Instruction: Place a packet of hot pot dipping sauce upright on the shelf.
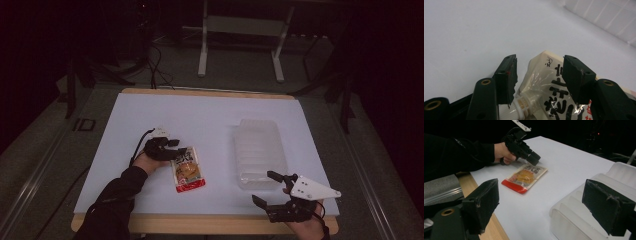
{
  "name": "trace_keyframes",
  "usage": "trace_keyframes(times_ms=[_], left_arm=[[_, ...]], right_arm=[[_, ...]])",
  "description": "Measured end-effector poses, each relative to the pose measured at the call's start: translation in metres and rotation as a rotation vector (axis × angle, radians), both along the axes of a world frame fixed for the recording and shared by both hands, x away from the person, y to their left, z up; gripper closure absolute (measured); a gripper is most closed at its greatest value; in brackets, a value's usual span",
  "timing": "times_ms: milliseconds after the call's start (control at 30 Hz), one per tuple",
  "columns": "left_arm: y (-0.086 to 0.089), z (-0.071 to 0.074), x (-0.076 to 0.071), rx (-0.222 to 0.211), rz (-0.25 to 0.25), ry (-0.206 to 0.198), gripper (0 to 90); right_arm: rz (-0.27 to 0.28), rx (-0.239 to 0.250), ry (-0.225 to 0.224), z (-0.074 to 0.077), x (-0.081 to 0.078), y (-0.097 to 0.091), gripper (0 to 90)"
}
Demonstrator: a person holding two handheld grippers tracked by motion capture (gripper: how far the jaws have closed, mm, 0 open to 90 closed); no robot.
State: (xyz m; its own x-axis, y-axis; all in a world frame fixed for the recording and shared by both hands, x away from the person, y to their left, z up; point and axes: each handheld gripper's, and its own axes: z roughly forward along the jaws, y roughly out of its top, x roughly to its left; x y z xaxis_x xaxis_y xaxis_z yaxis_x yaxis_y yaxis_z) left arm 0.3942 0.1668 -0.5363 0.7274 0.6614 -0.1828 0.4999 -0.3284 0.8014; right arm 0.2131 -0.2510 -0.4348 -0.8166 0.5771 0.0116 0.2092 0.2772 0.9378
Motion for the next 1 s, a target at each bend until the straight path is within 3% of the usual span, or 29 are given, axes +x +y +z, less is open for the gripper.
trace_keyframes(times_ms=[267, 533, 733, 800, 900, 1000], left_arm=[[-0.008, -0.004, 0.003, 0.053, -0.049, 0.044, 48.3], [-0.016, -0.004, -0.001, 0.147, -0.048, 0.001, 52.9], [-0.019, -0.003, -0.005, 0.194, -0.034, -0.053, 68.7], [-0.021, -0.004, -0.009, 0.213, -0.050, -0.083, 80.0], [-0.022, -0.003, -0.010, 0.214, -0.042, -0.085, 87.5], [-0.021, -0.002, -0.009, 0.205, -0.038, -0.071, 89.3]], right_arm=[[0.002, 0.002, 0.009, 0.000, 0.000, 0.000, 14.2], [0.005, -0.005, 0.007, 0.000, 0.000, 0.001, 14.3], [0.007, -0.006, 0.010, 0.000, 0.000, 0.002, 15.0], [0.007, -0.009, 0.009, 0.000, 0.000, 0.002, 15.0], [0.007, -0.008, 0.011, 0.000, 0.000, 0.002, 15.1], [0.005, -0.007, 0.012, 0.000, 0.000, 0.002, 15.1]])
